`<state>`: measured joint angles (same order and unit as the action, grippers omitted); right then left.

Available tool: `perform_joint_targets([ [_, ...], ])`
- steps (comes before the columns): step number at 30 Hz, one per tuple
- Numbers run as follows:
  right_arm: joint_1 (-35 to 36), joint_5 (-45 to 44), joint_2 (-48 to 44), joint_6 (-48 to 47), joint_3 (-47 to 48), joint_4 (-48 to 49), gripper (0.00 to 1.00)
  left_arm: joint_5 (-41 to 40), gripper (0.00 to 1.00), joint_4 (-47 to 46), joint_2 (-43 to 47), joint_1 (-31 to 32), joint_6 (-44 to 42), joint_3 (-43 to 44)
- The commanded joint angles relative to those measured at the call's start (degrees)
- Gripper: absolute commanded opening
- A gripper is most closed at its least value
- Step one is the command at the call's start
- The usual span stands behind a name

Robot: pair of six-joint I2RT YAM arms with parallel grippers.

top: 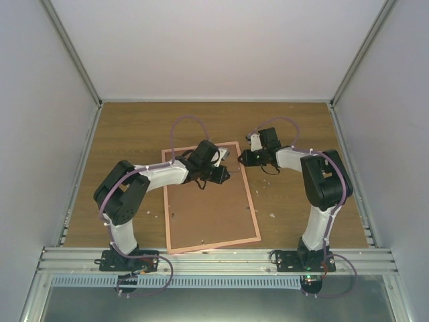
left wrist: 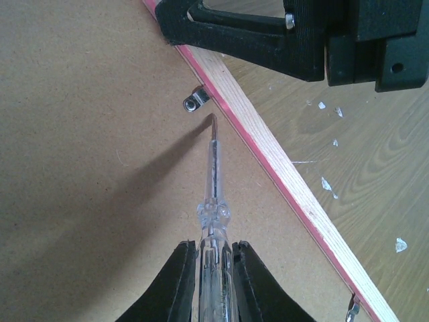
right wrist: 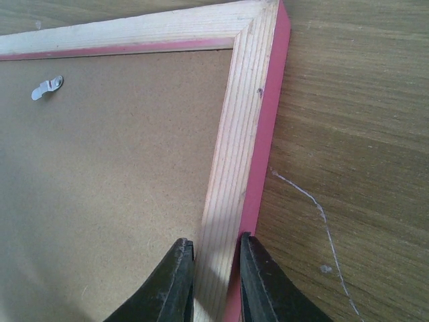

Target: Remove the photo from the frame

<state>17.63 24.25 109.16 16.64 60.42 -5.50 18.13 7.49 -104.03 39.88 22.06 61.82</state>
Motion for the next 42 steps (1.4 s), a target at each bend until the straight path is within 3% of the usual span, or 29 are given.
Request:
perform_joint_targets([
  [1, 0.45, 1.85, 0.12, -1.19, -1.45, -1.36, 0.16, -1.81, 0.00, -2.79, -1.18, 0.33, 0.96, 0.87],
  [29, 1.09, 1.38, 0.15, -0.12, -3.29, -0.06, 0.14, -12.73, 0.00, -9.85, -0.72, 0.03, 15.33, -3.22],
  [42, 1.18, 0.69, 0.23, -0.73, -2.24, -0.95, 0.14, -9.19, 0.00, -12.02, 4.88, 0.20, 13.34, -6.71],
])
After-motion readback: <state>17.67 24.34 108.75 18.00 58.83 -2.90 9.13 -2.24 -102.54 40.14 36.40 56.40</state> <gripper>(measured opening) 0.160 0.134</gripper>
